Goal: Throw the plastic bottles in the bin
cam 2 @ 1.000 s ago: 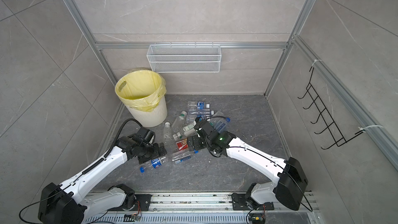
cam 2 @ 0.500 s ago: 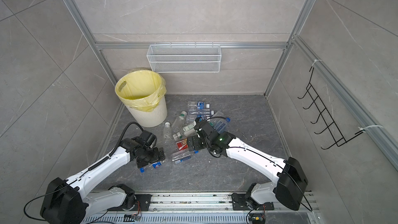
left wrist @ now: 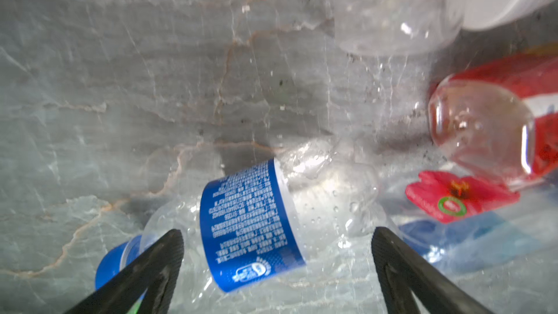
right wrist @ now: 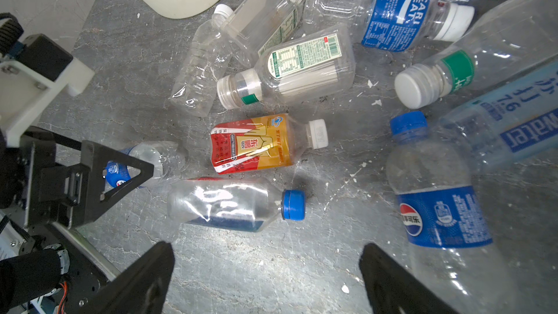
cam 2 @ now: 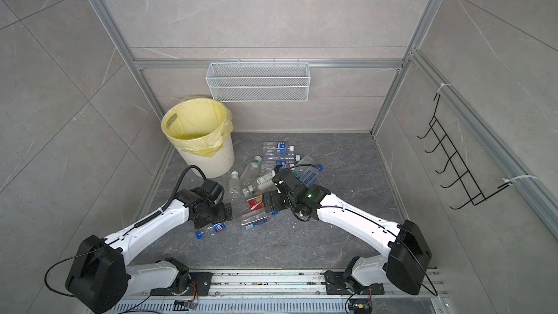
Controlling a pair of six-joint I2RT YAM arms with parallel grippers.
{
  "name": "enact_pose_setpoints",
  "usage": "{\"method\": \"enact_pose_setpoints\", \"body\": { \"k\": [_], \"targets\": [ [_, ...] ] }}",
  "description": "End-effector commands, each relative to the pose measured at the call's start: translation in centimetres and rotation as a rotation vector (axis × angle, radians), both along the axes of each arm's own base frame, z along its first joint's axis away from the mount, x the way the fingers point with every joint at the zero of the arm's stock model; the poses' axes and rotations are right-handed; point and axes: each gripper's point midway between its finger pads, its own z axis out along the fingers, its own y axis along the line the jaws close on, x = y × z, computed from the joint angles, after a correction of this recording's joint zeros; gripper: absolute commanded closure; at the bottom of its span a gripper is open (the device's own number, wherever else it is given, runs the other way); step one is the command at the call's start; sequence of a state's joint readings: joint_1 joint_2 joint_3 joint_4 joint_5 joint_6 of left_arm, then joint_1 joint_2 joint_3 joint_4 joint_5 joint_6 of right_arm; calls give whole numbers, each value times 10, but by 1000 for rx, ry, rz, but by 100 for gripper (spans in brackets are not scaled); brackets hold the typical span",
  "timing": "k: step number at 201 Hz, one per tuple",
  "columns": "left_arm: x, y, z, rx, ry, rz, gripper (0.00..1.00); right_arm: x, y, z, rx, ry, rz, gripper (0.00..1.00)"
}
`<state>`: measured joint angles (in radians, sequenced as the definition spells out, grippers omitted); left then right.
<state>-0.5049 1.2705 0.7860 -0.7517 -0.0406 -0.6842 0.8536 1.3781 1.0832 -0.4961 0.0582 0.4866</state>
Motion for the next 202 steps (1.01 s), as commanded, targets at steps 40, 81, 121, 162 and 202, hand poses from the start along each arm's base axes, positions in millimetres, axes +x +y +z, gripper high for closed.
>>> {"method": "enact_pose_setpoints", "body": {
  "k": [40, 81, 121, 162, 202],
  "targets": [
    [1, -14, -11, -45, 42, -24, 0, 0, -1, -5, -2, 0, -19, 0],
    [7, -21, -9, -70, 26, -26, 0, 0, -1, -7, -4, 4, -20, 0],
    [16, -30, -12, -94, 18, -29, 0, 0, -1, -9, -2, 6, -22, 0],
    [33, -39, -3, -100, -17, -49, 0, 0, -1, -9, 2, 7, -26, 0],
    [48, -48, 15, -107, -51, -87, 0, -1, -3, -10, 0, 11, -30, 0]
  ]
}}
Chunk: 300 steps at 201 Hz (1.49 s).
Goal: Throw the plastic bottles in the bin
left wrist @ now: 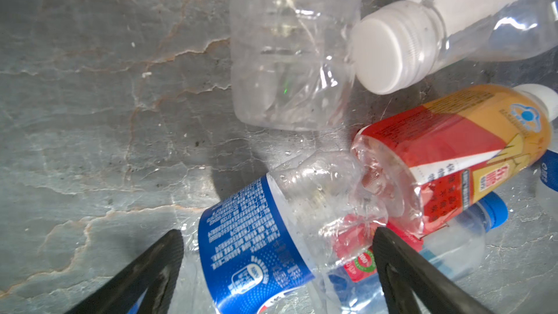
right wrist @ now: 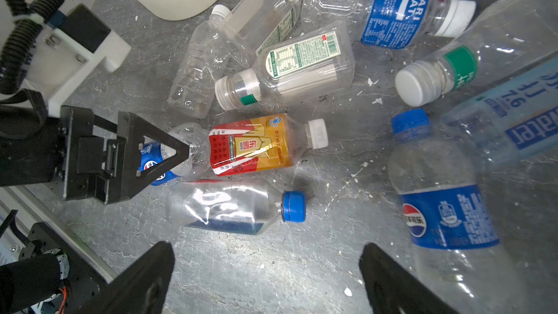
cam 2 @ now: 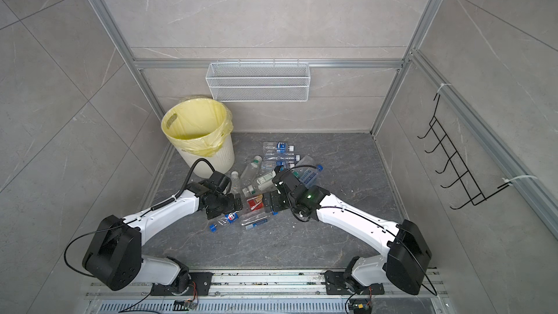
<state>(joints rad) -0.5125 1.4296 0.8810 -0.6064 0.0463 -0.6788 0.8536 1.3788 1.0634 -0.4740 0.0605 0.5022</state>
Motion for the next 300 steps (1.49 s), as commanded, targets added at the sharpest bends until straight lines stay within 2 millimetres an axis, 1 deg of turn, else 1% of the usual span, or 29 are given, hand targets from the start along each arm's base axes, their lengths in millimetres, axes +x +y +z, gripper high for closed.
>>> {"method": "enact_pose_setpoints", "body": {
  "k": [1, 29, 45, 62, 84, 97, 132, 160, 174, 190, 209, 219, 245, 267, 281, 300],
  "targets": [
    [8, -6, 16, 7, -24, -50, 0, -2, -2, -5, -7, 6, -17, 0],
    [9, 7, 33, 82, -50, -88, 0, -2, -4, -5, -9, 3, -19, 0],
    [5, 15, 40, 126, -57, -115, 0, -3, -5, -7, -13, 4, -19, 0],
    [-2, 20, 44, 142, -60, -146, 0, -3, -5, -8, -11, 6, -20, 0],
    [-13, 30, 35, 181, -29, -161, 0, -2, -1, -9, -2, 8, -16, 0],
    [-16, 32, 29, 187, -14, -155, 0, -2, 1, -10, 3, 13, -13, 0],
    [-14, 19, 19, 117, -21, -159, 0, -1, 5, -9, 17, 21, -10, 0],
    [-15, 15, 9, 108, 7, -174, 0, -2, 1, -10, 8, 19, -16, 0],
    [-17, 15, 8, 106, 20, -166, 0, -3, -2, -11, 2, 20, -19, 0],
    [-19, 17, 10, 99, 21, -126, 0, -4, -3, -14, -1, 22, -22, 0],
    [-18, 22, 18, 83, 16, -6, 0, -5, -3, -17, -1, 26, -24, 0],
    [-17, 18, 25, 45, 10, 25, 0, -4, -2, -18, 1, 31, -23, 0],
    [-14, 14, 40, -23, -3, 143, 0, -3, 2, -17, 9, 34, -19, 0],
    [-16, 21, 50, -42, 11, 267, 0, -2, 3, -14, 13, 27, -18, 0],
    [-23, 26, 52, -66, 45, 374, 0, -3, 1, -14, 9, 25, -19, 0],
    [-33, 23, 47, -145, 92, 507, 0, -3, 0, -17, 6, 26, -20, 0]
  ]
}}
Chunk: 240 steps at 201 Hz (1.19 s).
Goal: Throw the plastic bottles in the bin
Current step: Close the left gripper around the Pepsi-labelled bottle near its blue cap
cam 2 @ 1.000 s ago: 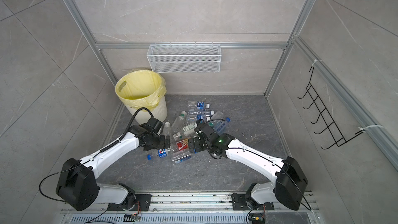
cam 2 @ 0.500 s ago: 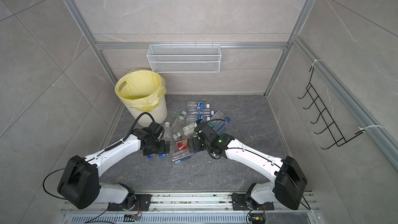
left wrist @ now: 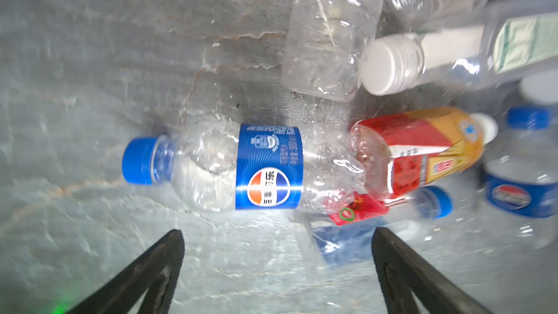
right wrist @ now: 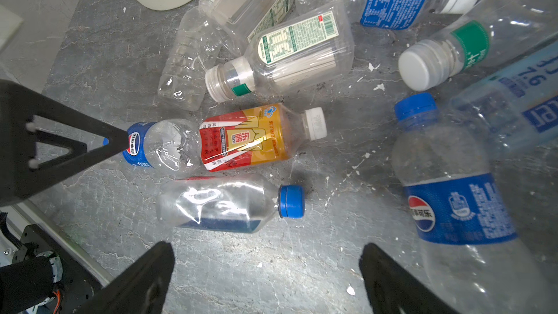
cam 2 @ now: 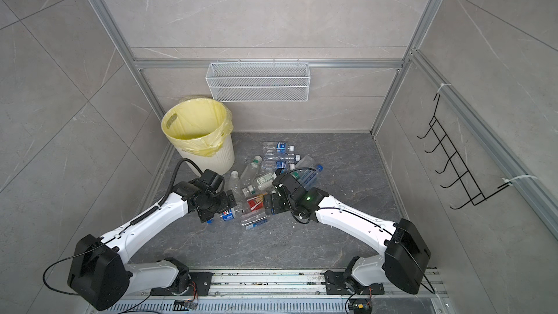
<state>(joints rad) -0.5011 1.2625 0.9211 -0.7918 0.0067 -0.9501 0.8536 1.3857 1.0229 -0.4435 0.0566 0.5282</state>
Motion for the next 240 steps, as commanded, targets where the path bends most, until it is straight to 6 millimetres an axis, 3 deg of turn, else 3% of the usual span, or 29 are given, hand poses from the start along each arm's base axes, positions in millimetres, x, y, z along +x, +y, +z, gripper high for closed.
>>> {"method": "enact_pose_setpoints", "body": {
  "k": [1, 43, 77, 175, 240],
  "targets": [
    [-14, 1, 4, -109, 65, 234, 0, -1, 1, -3, 5, 2, -3, 0],
    [-26, 8, -20, -224, 121, 536, 0, -2, 3, -4, 18, 6, -3, 0],
    [-16, 10, -29, -287, 81, 669, 0, -3, 1, -2, 17, 1, -1, 0],
    [-2, 24, -39, -326, -20, 795, 0, -5, -1, -3, 8, -1, 11, 0],
    [13, 27, -53, -316, 4, 784, 4, -3, 4, 10, 27, -35, 32, 0]
  ]
}}
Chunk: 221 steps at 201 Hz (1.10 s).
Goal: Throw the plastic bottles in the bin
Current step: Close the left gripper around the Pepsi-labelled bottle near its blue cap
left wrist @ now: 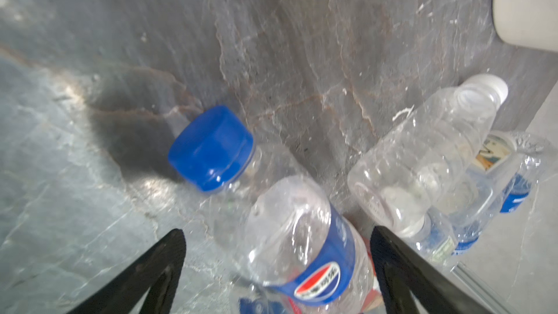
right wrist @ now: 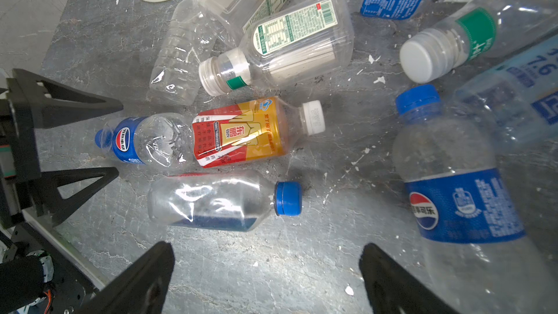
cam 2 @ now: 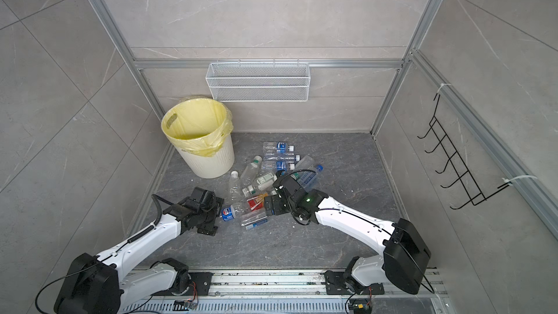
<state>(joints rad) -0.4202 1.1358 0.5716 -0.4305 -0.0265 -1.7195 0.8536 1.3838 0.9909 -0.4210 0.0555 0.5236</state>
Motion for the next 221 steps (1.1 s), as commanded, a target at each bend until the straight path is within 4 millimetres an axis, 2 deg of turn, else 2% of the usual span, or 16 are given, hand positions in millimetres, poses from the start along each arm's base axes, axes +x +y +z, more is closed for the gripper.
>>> {"method": "enact_pose_setpoints", "body": {
  "k": [1, 42, 74, 140, 154, 183, 221],
  "targets": [
    [11, -2, 1, -5, -23, -11, 4, -1, 6, 18, 33, -39, 28, 0],
    [18, -4, -8, -14, -28, -30, 17, 1, 6, 18, 25, -41, 29, 0],
    [14, 1, -12, 20, -18, -63, 24, 1, 4, 15, 9, -42, 26, 0],
    [12, -2, -24, 24, 28, -119, 24, 3, 5, 11, 2, -37, 23, 0],
    [13, -5, -26, 12, 36, -128, 27, 3, 5, 10, 0, -35, 23, 0],
    [18, -8, -25, 8, 20, -142, 42, 3, 3, 9, -6, -36, 19, 0],
    [20, -5, -14, 47, -12, -191, 48, 3, 2, 9, -11, -38, 18, 0]
  ]
}}
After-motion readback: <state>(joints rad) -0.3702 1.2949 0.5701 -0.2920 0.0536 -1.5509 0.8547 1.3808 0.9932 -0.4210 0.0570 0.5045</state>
